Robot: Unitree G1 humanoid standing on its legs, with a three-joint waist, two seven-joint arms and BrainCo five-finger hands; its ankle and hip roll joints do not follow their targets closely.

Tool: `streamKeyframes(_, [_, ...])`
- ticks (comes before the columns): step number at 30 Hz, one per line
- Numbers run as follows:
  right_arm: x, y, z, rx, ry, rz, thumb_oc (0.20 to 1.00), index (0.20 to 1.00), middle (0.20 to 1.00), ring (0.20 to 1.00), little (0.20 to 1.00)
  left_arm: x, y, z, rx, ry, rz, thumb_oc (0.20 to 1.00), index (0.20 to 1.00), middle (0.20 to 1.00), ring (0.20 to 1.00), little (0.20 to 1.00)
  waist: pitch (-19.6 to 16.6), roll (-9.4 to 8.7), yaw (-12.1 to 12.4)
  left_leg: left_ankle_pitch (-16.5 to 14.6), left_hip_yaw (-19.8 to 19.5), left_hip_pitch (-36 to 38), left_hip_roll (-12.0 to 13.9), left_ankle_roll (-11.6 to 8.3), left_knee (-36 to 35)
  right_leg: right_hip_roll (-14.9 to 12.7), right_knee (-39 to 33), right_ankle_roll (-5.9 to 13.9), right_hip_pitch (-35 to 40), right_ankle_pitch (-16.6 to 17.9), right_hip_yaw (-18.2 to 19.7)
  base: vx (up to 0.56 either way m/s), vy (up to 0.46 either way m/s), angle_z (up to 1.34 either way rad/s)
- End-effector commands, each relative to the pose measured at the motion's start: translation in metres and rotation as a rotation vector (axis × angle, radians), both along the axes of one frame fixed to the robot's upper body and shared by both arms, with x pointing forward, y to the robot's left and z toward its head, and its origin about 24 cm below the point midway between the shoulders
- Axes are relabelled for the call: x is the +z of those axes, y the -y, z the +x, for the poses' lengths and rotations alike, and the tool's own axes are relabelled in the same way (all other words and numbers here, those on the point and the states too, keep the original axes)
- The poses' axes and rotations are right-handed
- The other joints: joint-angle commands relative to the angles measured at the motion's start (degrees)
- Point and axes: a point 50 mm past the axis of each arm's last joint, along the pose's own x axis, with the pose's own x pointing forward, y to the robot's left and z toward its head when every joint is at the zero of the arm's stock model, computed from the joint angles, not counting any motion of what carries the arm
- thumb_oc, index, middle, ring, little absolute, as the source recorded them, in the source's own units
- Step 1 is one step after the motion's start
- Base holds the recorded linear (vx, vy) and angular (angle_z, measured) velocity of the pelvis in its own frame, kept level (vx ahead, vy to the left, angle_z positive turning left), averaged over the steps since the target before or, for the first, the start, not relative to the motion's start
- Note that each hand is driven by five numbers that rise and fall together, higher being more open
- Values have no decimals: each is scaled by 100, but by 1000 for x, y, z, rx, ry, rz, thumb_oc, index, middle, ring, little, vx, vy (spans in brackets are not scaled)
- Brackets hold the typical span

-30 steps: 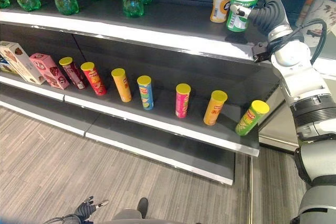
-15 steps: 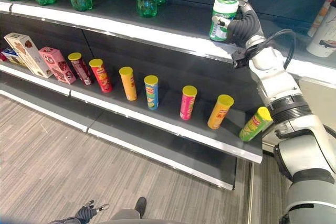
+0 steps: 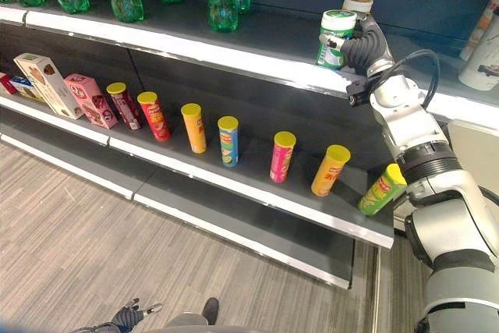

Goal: Put the goods on the table back onto the shelves and tidy them up.

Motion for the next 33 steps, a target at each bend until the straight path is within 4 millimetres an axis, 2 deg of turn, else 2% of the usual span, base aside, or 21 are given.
streamKeyframes(1, [52,-10,2,-4,152,-21,200,200,200,200,200,3,-9,7,-31,11,44,1000,1000,1000,1000,1000,-107,-131,139,-747,869,418,198,-255,40,-181,265,57,-479,160,-185,0,0,0])
streamKeyframes(23, [44,-22,5,28,133,-24,200,200,200,200,200,3,-10,5,-29,6,52,1000,1000,1000,1000,1000,-90,-135,75,-809,995,501,219,-254,40,-181,229,63,-487,204,-81,0,0,0])
streamKeyframes(24, [45,-22,6,23,132,-32,1000,1000,1000,1000,1000,3,-9,5,-29,6,53,1000,1000,1000,1000,1000,-88,-134,72,-814,1001,497,221,-254,40,-183,232,62,-488,204,-81,0,0,0])
streamKeyframes(33, [48,-18,5,1,149,-27,1000,1000,1000,1000,1000,3,-9,5,-23,7,53,1000,1000,1000,1000,1000,-84,-132,45,-821,1017,511,228,-256,40,-192,247,65,-519,209,-56,2,-1,-2])
